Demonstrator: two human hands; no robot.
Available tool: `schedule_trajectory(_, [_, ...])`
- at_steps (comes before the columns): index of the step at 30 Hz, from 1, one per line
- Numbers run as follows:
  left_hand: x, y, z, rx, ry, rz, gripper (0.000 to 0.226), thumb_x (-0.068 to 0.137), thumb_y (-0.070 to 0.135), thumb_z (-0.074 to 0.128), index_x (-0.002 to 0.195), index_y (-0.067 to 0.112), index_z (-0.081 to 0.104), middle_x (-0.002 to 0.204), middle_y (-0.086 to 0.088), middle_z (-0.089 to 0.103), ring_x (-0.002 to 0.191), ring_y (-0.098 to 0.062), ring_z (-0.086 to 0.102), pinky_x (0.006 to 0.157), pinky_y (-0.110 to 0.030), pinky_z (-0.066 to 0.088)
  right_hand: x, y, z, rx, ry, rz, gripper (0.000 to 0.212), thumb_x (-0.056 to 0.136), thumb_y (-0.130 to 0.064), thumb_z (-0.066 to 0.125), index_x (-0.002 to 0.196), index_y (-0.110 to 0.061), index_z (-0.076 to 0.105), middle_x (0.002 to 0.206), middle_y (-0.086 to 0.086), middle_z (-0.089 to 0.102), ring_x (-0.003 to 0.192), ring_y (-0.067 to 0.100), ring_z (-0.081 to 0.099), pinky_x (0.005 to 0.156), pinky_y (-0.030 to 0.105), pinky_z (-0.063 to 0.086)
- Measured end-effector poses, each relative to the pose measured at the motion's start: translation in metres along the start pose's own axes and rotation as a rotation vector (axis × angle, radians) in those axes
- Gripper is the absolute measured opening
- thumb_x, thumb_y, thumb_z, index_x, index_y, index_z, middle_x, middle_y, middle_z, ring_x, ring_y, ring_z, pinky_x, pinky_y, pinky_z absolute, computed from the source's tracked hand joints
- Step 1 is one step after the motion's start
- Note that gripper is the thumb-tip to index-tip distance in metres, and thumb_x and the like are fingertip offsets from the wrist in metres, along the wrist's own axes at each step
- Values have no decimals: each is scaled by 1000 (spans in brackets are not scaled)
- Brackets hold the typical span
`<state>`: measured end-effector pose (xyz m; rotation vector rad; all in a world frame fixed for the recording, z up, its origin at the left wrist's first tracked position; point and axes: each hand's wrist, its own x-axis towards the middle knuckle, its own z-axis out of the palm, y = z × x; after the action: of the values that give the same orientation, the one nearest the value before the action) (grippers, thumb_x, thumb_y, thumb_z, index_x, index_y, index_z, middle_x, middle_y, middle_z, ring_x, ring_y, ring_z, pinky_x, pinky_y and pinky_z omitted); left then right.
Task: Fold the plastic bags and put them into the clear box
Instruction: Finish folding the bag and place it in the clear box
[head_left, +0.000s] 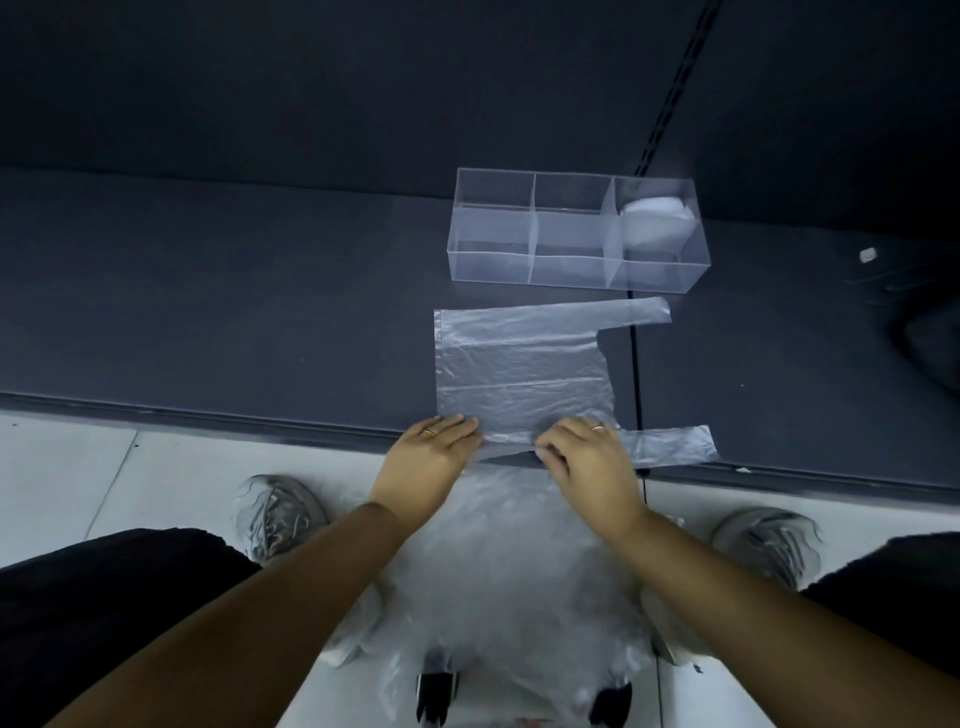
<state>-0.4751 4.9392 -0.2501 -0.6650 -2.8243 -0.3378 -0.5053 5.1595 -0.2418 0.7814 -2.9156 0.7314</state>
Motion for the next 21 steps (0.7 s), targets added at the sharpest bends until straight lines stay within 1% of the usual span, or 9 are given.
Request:
schedule_trajectory(2, [9,-1,-16,-131,-60,-102,12,83,17,66,88,11,75,95,-5,74,86,-22,71,71,-30,57,5,8,-14,66,-48,109,7,79,-8,73,75,-10,68,76,4,65,73,26,61,72,37,50])
schedule_trajectory(4, [21,-9,-32,-328,-258,-343,28,96,30,53,90,12,73,91,-6,73,82,-19,67,72,-28,50,11,21,-29,169,-111,276,4,82,-10,70,79,-12,68,79,1,68,75,19,62,74,32,50])
schedule_trajectory(6, [32,-21,-45,-529,-435,-517,25,95,31,57,88,13,73,88,-6,72,72,-5,62,71,-19,45,17,37,-45,319,-233,452,7,85,-13,69,79,-15,68,81,-1,70,77,15,64,75,27,50])
schedule_trajectory(10, [41,-48,-63,-791,-566,-776,8,89,32,66,88,26,71,100,5,69,96,-8,59,87,-22,40,28,74,-82,577,-353,618,10,85,-9,70,77,-14,69,76,1,71,71,11,64,69,21,51])
schedule_trajectory(14, [49,-72,-70,-960,-569,-923,12,90,25,64,97,19,72,111,-1,68,107,-15,60,99,-29,46,41,101,-101,651,-261,703,9,87,-10,68,80,-14,69,61,0,62,52,9,51,49,19,44])
schedule_trajectory(16, [56,-81,-69,-1010,-495,-996,15,88,25,67,99,16,72,112,-2,69,106,-16,63,99,-32,47,52,107,-102,696,-181,715,10,88,-9,67,80,-15,68,53,-5,57,46,5,47,45,16,41])
schedule_trajectory(17, [60,-85,-67,-1020,-437,-1027,15,86,26,69,97,17,72,110,-2,70,104,-16,64,96,-31,49,59,108,-100,725,-145,720,9,88,-9,67,81,-15,67,55,-6,58,48,4,47,47,15,41])
schedule_trajectory(19, [70,-92,-61,-1016,-306,-1085,14,85,27,71,94,16,72,105,-2,71,98,-15,65,87,-26,51,74,110,-96,799,-102,741,7,86,-8,68,87,-15,67,71,-2,64,62,7,53,60,20,44])
schedule_trajectory(21, [78,-100,-51,-968,-209,-1158,22,83,26,73,99,10,72,102,-4,70,95,-16,63,81,-24,49,88,115,-91,839,-97,757,15,85,-4,68,97,-13,67,83,2,66,73,11,58,73,23,46])
